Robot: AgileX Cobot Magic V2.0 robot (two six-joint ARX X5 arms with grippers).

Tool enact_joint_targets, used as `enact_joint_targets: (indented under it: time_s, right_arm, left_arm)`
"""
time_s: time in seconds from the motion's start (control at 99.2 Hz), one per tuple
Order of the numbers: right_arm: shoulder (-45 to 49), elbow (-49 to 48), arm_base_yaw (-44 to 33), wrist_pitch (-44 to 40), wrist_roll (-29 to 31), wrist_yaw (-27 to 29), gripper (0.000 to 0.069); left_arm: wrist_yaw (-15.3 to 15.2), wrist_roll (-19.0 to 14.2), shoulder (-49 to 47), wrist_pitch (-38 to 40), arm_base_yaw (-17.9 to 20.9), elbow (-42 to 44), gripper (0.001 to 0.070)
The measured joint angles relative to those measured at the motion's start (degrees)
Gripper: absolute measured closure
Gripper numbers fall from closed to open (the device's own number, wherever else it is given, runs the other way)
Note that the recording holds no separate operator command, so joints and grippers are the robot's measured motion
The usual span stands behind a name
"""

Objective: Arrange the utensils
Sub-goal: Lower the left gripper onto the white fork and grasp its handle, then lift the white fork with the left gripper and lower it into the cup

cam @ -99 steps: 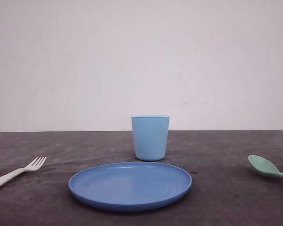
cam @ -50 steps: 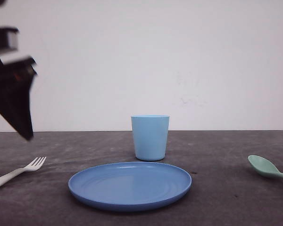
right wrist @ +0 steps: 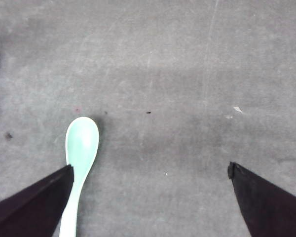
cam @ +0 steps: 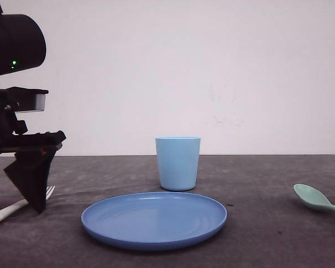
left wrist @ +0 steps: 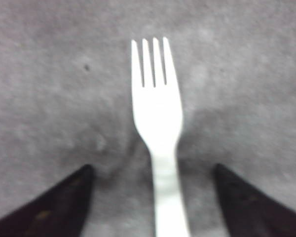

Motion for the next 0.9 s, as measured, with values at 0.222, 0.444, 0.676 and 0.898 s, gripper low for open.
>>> enact_joint_targets:
  time_s: [0.222, 0.444, 0.676, 0.898]
  right_arm:
    - [0.0, 0.0, 0.0, 0.0, 0.0, 0.0, 0.0054]
    - [0.0, 0.0, 0.0, 0.0, 0.0, 0.0, 0.0054]
    - [0.0, 0.0, 0.0, 0.0, 0.0, 0.0, 0.0054]
    - [0.0, 0.0, 0.0, 0.0, 0.0, 0.0, 0.0054]
  left_arm:
    - [0.0, -0.1, 0.2, 0.8, -0.3, 0.0, 0.0567]
    - [0.6, -0.3, 0.1, 0.7, -0.4, 0.2, 0.0671]
    - [2.0, -0.4, -4.6, -0.1, -1.6, 1.0, 0.0671]
    - [6.4, -0.4, -13.5, 11.7, -3.4, 5.5, 0.0671]
